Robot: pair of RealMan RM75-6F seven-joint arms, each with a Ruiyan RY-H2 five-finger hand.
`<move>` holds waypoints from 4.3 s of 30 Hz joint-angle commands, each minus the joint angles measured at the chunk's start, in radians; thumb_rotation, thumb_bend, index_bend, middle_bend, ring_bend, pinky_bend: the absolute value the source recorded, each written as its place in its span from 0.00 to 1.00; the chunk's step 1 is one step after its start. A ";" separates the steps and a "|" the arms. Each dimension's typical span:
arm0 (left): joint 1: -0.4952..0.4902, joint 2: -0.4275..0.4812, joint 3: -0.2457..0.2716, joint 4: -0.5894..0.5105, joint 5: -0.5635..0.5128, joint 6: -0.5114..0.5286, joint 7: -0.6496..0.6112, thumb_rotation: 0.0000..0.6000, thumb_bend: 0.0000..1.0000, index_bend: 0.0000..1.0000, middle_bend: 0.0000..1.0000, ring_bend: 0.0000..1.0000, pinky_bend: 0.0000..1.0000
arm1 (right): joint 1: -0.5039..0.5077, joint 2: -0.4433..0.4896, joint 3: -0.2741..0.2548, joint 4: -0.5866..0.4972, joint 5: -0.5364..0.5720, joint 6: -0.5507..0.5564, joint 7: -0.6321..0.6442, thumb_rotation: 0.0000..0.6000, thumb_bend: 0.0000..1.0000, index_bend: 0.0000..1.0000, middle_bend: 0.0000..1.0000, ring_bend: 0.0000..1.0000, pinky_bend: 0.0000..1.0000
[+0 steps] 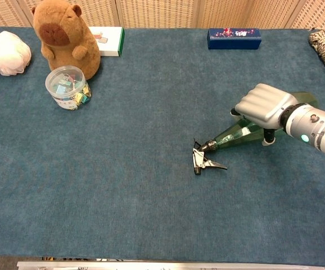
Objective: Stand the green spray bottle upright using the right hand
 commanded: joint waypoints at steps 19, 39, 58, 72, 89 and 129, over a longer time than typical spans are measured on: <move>0.000 0.000 -0.004 0.001 -0.015 -0.004 0.006 1.00 0.00 0.47 0.46 0.31 0.34 | -0.172 0.058 0.109 0.036 -0.560 0.180 0.826 1.00 0.07 0.46 0.57 0.44 0.47; -0.001 0.002 -0.001 -0.002 -0.018 -0.009 0.012 1.00 0.00 0.47 0.46 0.31 0.34 | -0.282 -0.302 0.177 0.605 -0.806 0.518 1.860 1.00 0.06 0.47 0.58 0.44 0.47; -0.003 0.001 0.005 -0.006 -0.022 -0.019 0.028 1.00 0.00 0.47 0.46 0.31 0.34 | -0.314 -0.446 0.207 0.899 -0.738 0.451 2.178 1.00 0.06 0.47 0.58 0.45 0.47; -0.004 0.008 0.001 -0.009 -0.038 -0.025 0.023 1.00 0.00 0.47 0.46 0.31 0.34 | -0.302 -0.503 0.208 1.031 -0.738 0.401 2.297 1.00 0.06 0.47 0.58 0.45 0.47; -0.003 0.010 0.001 -0.012 -0.038 -0.023 0.021 1.00 0.00 0.47 0.46 0.31 0.34 | -0.297 -0.532 0.178 1.131 -0.762 0.376 2.336 1.00 0.06 0.47 0.57 0.45 0.47; -0.007 0.004 0.003 -0.009 -0.050 -0.030 0.041 1.00 0.00 0.47 0.46 0.31 0.34 | -0.359 -0.395 0.105 0.998 -0.851 0.560 2.261 1.00 0.00 0.12 0.14 0.11 0.29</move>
